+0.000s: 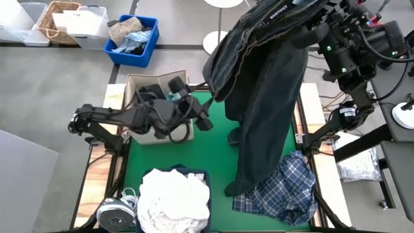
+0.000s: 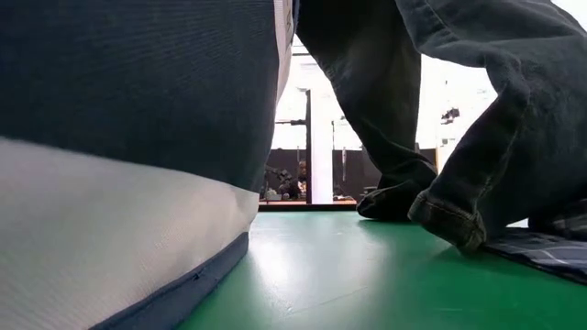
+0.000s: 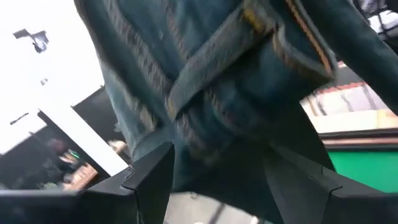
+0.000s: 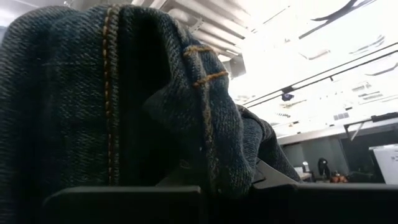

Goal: Sort clothes
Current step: Put the dark long pants into the white laundry organizer

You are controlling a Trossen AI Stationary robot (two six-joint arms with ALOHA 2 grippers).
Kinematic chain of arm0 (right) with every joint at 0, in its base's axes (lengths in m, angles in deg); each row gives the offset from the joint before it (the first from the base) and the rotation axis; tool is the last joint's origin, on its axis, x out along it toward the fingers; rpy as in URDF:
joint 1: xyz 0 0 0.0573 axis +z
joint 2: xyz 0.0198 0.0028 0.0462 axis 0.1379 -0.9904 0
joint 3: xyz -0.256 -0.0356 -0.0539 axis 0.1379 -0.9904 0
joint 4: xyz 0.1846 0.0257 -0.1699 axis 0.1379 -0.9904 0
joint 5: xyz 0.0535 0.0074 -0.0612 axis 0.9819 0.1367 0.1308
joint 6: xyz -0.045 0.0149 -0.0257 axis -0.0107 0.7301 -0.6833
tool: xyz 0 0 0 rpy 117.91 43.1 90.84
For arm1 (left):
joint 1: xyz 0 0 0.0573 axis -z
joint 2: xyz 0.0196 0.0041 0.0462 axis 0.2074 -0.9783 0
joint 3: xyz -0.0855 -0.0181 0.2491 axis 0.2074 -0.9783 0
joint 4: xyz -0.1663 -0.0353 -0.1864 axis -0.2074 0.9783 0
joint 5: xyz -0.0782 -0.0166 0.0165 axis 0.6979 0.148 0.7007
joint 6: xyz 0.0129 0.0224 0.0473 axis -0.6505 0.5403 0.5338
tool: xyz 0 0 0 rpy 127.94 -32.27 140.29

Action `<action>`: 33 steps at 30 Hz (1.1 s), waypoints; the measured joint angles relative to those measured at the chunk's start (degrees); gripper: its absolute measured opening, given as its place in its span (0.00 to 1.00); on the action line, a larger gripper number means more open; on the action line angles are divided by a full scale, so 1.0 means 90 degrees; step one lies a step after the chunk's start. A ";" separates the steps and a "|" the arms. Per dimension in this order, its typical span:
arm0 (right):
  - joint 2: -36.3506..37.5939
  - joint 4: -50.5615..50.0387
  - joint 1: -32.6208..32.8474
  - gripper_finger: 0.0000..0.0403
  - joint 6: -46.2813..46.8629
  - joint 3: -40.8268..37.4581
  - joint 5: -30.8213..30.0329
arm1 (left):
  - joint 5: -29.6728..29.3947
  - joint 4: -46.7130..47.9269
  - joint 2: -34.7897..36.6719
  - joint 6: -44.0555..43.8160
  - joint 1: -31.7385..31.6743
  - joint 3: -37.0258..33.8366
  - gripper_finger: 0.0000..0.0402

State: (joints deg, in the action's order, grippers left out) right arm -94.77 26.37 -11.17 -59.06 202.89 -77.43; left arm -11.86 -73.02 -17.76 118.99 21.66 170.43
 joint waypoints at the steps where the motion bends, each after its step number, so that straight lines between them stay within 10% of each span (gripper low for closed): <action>1: -0.0001 0.0000 0.0000 0.03 -0.0001 0.0000 0.0002 | 0.0001 -0.0219 -0.0068 0.0209 -0.0061 0.0000 0.56; 12: -0.0001 -0.0059 0.0000 0.03 0.0004 0.0000 0.0135 | 0.0422 -0.2286 -0.0340 0.1645 -0.0440 -0.0007 0.51; 19: 0.0000 -0.0660 0.0000 0.03 0.0044 0.0000 0.0127 | 0.0419 -0.3146 -0.0293 0.1573 -0.0512 -0.0004 0.05; 26: 0.0079 -0.1637 -0.0001 0.03 -0.0372 0.0000 -0.1165 | 0.0664 -0.3014 -0.0238 0.0153 -0.0415 0.1278 0.02; 33: -0.0082 -0.3459 -0.0005 0.03 0.0390 -0.0010 -0.1792 | 0.0689 0.0179 -0.0462 -0.3012 -0.0670 0.2948 0.01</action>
State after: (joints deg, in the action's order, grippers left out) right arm -95.50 -4.76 -11.22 -55.55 202.80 -93.56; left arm -5.66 -71.42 -21.92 91.88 15.63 196.96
